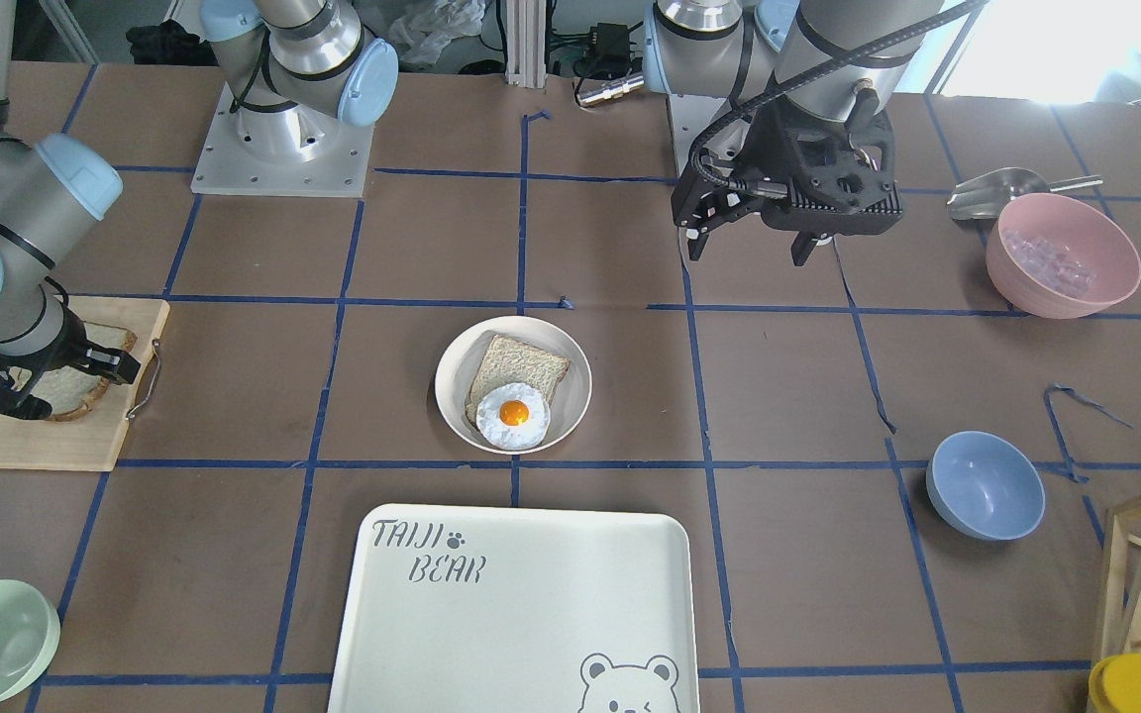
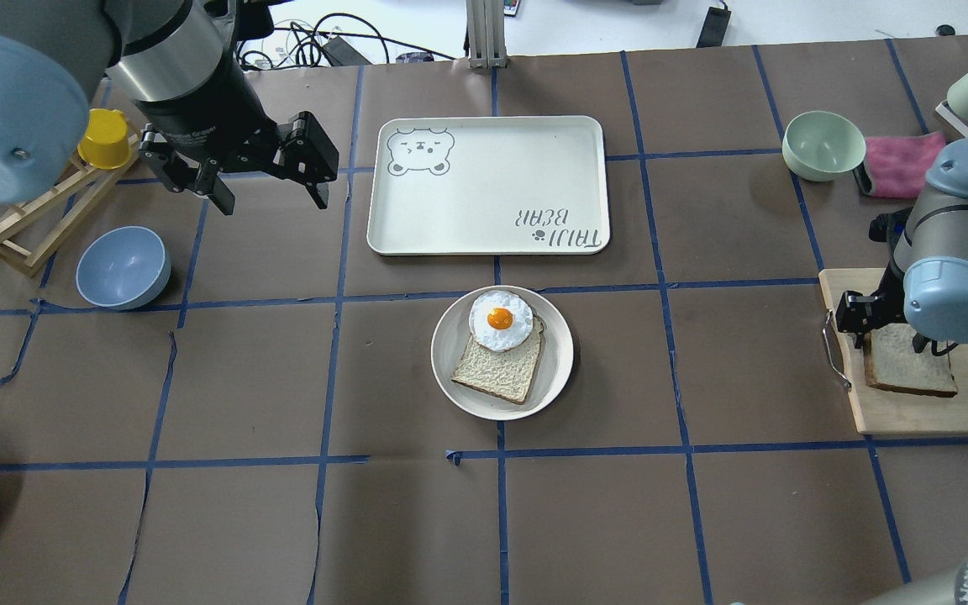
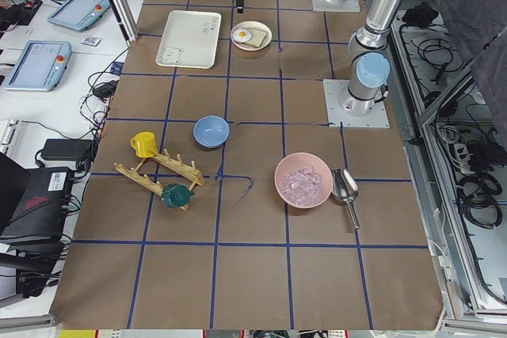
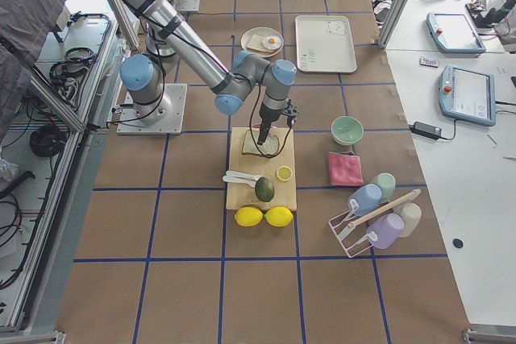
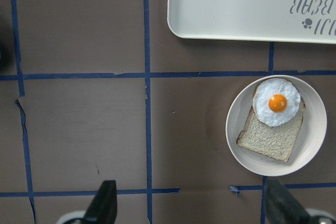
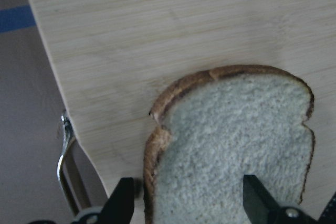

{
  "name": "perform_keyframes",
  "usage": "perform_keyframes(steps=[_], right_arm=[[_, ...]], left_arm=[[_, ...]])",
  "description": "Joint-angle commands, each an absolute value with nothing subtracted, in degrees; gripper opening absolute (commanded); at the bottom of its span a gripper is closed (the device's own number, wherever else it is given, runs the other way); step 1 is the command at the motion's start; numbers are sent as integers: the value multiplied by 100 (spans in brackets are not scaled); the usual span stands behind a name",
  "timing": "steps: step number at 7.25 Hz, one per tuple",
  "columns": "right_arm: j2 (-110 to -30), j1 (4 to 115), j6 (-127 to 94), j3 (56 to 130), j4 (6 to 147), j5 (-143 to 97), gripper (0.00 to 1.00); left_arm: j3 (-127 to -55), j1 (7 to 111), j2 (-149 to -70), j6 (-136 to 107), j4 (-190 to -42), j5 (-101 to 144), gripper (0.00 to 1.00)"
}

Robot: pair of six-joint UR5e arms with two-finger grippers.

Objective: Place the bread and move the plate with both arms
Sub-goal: 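Lift the bread slice and carry it over the white plate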

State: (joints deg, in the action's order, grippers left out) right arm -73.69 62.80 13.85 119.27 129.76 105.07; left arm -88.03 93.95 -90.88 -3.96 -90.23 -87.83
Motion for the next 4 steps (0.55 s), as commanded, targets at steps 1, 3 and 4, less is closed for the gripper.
perform_keyframes(steps=[1,3,4], right_arm=[[-7357,6249,1389,11935,12973,10599,42],[-7356,6249,1389,11936,12955,10617,22],[-7365,6249,1354,11927,12929,10617,3]], left_arm=[[-8798,9396,-9088,-396,-9018,-8772,100],[-8789,9396,-9088,-396,-9018,-8763,100],[-8798,9396,-9088,-396,-9018,-8771,100]])
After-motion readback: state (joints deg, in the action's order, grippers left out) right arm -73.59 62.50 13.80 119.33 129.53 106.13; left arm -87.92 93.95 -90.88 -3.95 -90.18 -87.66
